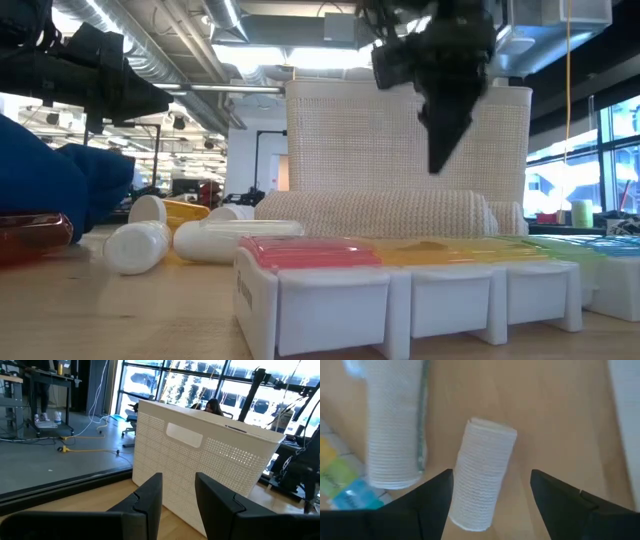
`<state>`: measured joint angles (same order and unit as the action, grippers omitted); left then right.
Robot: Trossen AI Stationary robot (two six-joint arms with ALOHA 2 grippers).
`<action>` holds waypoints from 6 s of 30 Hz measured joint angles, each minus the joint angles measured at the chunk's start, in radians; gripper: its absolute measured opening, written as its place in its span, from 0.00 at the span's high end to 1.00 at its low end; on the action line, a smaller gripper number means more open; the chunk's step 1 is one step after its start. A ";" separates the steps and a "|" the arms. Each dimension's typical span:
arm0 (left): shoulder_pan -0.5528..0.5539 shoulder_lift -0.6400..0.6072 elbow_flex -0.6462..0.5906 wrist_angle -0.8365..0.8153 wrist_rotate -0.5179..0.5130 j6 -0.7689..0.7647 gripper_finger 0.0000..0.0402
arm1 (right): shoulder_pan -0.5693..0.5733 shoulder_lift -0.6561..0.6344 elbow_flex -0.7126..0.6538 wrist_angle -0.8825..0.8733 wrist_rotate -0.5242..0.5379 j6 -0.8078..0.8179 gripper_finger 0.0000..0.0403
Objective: Pick & place medical supplies in basket/bin
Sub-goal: Put the rolled brown bandage into the white container
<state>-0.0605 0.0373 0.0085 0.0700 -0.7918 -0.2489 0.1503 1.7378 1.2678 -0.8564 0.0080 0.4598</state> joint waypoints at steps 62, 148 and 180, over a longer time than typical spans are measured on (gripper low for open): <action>0.000 0.000 0.000 -0.008 -0.079 0.000 0.72 | -0.622 0.209 0.618 -0.046 0.182 -1.042 0.77; 0.000 0.000 0.000 -0.007 -0.081 0.053 0.72 | 0.119 0.222 0.498 -0.085 0.135 0.059 0.25; 0.000 0.000 0.000 -0.011 -0.108 0.053 0.72 | 0.176 0.220 -0.006 0.375 -0.045 0.235 0.69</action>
<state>-0.0608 0.0372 0.0082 0.0589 -0.9001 -0.1959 0.3259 1.9575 1.2616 -0.4809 -0.0374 0.6943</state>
